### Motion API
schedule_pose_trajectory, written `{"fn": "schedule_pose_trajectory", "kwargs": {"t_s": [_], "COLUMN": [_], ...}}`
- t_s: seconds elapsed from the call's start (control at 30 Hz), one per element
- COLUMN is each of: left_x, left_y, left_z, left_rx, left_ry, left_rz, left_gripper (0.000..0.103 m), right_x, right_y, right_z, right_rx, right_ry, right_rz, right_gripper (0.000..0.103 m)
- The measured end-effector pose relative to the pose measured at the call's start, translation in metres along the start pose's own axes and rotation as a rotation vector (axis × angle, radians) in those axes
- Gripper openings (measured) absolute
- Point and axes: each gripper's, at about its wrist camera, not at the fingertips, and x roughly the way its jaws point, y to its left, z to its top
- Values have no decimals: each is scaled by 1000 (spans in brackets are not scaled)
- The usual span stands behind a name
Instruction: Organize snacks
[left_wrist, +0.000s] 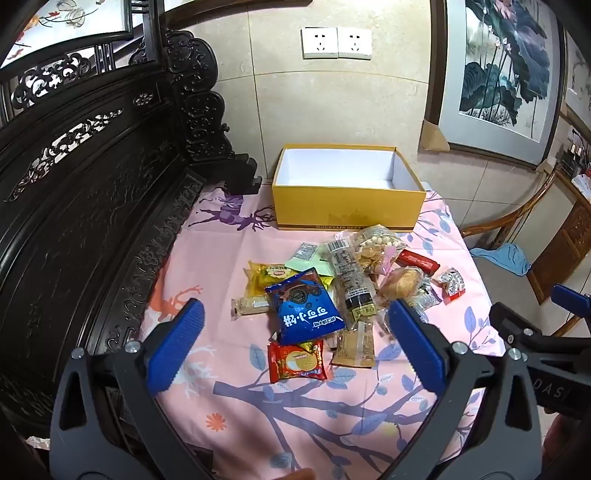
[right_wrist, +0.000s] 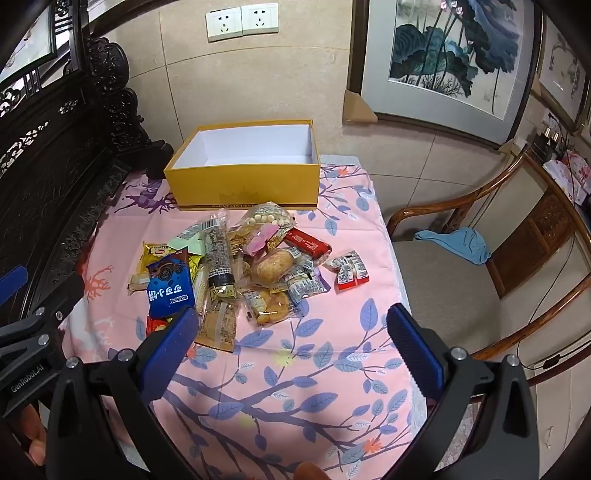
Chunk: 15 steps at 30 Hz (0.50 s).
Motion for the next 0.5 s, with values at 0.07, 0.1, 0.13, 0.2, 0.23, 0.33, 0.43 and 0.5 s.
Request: {"fn": "schedule_pose_trajectory", "kwargs": {"t_s": [0.07, 0.1, 0.13, 0.2, 0.23, 0.33, 0.43, 0.5], "left_x": [0, 0, 0, 0, 0, 1, 2, 1], "left_y": [0, 0, 0, 0, 0, 4, 3, 3], "left_z": [0, 0, 0, 0, 0, 1, -2, -2], "left_rx": [1, 1, 1, 1, 1, -3, -10, -15], "left_ry": [1, 2, 2, 1, 2, 3, 5, 1], "left_rz": [0, -1, -3, -2, -4, -5, -5, -12], "left_gripper": [101, 101, 101, 101, 101, 101, 101, 101], "right_x": [1, 1, 1, 1, 1, 0, -1, -1], "right_y": [0, 0, 0, 0, 0, 0, 0, 0], "right_z": [0, 0, 1, 1, 1, 1, 1, 1], "right_rx": [0, 1, 2, 2, 1, 1, -1, -2], "right_ry": [7, 8, 8, 7, 6, 8, 9, 11], "right_rz": [1, 1, 2, 2, 1, 2, 10, 18], "right_gripper": [102, 102, 102, 102, 102, 102, 102, 102]}}
